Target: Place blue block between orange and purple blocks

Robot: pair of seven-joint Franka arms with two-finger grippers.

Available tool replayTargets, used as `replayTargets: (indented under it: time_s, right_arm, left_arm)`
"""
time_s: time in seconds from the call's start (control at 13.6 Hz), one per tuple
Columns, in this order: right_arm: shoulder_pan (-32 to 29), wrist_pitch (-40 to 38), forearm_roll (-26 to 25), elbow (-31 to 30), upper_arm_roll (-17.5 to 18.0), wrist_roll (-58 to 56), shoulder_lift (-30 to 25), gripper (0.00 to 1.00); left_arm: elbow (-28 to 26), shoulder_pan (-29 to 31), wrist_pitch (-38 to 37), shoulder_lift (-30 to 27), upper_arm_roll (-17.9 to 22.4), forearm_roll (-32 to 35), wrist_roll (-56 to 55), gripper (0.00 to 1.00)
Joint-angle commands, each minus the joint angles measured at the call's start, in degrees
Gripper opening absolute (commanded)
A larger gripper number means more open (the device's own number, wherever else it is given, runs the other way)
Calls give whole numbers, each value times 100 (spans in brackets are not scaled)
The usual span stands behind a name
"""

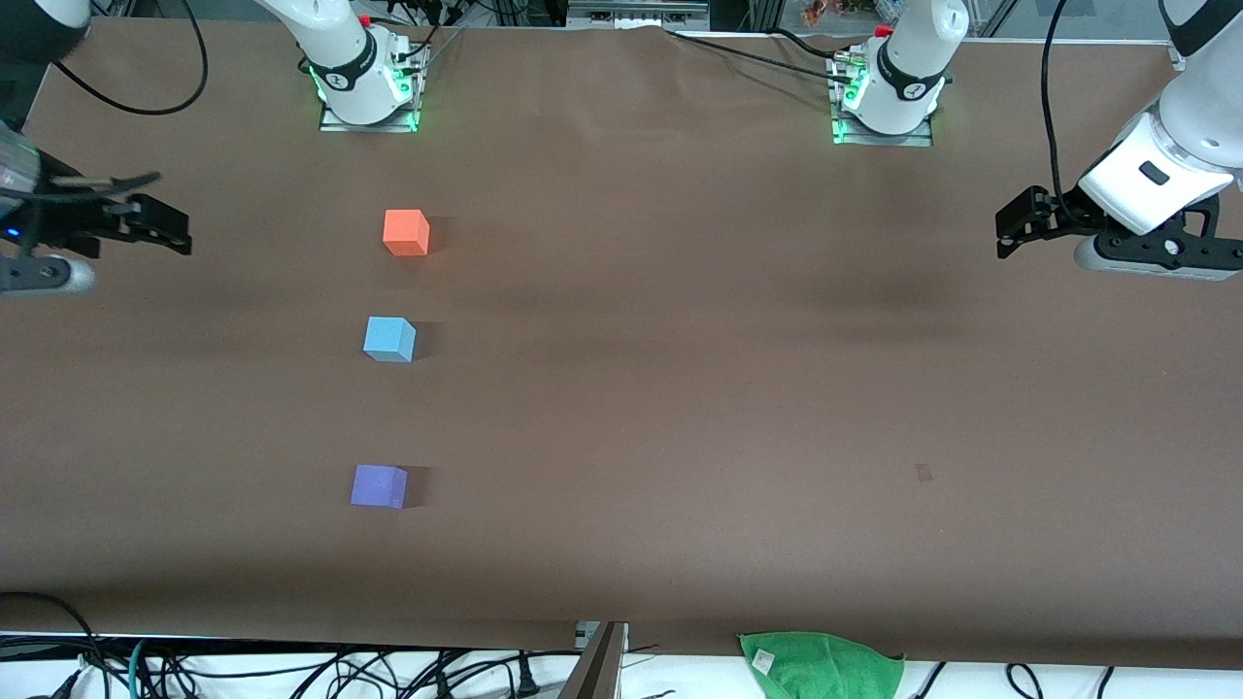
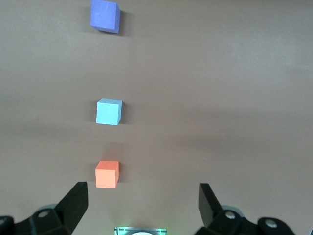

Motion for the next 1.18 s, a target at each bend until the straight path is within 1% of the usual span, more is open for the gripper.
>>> replayTargets:
  time_s: [0.0,0.07,0.22,0.59,1.11]
  right_arm:
    - [-208,242,18,-632,289,-15,-425,100]
    - [-270,244,28,-764,377,54,-487,100]
    - [-305,209,185,-967,404,90,-619,100]
    - [-279,200,256,-862,369,143,-470,100]
    - [-305,209,248,-853,343,152,-444,100]
  left_arm:
    - [187,18,-136,73,-10,-111,53,100]
    - [187,18,-136,82,-19,-111,44,100]
    - [187,18,-136,82,-10,-111,36,100]
    - [178,18,-153,73,-2,-111,-26,100]
    - [178,18,-145,82,-10,-111,-96,100]
